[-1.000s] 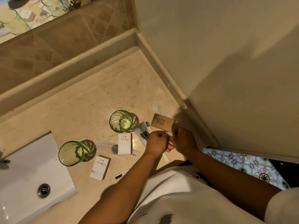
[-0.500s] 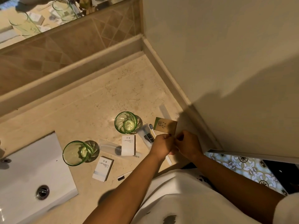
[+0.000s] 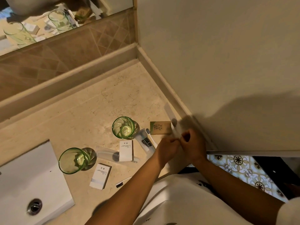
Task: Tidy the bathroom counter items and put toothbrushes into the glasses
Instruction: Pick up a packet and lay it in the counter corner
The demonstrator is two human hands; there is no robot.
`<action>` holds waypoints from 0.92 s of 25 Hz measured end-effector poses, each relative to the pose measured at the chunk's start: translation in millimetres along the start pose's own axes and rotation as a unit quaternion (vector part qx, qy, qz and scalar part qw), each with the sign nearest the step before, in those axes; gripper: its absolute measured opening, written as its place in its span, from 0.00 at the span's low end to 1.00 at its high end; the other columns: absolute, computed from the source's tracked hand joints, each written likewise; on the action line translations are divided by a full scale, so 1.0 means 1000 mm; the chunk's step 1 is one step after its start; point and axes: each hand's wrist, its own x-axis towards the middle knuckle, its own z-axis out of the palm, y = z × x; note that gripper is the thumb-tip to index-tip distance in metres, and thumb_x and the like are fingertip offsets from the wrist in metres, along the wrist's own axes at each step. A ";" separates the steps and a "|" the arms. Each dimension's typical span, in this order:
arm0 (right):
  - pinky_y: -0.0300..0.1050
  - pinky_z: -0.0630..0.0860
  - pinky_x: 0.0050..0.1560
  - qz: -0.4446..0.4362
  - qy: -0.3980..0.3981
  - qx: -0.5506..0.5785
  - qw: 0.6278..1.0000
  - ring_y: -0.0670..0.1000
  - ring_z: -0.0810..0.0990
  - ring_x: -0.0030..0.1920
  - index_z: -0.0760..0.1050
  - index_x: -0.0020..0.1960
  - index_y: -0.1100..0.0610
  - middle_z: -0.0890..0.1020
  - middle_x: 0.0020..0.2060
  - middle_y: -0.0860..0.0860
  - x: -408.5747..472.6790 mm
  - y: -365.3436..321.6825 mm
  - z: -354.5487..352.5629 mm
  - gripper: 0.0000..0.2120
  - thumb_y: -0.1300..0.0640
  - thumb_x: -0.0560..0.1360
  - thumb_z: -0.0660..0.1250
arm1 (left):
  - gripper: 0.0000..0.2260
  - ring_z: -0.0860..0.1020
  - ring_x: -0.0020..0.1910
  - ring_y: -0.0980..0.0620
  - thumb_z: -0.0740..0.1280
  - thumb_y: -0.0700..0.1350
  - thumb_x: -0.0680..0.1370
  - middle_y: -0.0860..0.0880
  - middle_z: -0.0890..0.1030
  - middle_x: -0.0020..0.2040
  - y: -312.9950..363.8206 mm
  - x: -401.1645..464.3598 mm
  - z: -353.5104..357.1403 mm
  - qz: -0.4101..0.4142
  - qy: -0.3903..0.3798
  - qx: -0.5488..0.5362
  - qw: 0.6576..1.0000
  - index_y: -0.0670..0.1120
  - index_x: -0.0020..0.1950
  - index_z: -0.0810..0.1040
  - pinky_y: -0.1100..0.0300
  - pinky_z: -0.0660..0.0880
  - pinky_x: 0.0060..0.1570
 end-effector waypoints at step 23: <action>0.48 0.79 0.40 0.031 -0.177 0.255 0.950 0.55 0.80 0.34 0.76 0.39 0.58 0.77 0.31 0.55 0.066 -0.101 0.013 0.14 0.49 0.77 0.70 | 0.05 0.80 0.33 0.47 0.70 0.32 0.74 0.44 0.82 0.32 0.122 0.032 -0.134 0.081 0.237 -0.119 0.961 0.40 0.41 0.83 0.45 0.83 0.48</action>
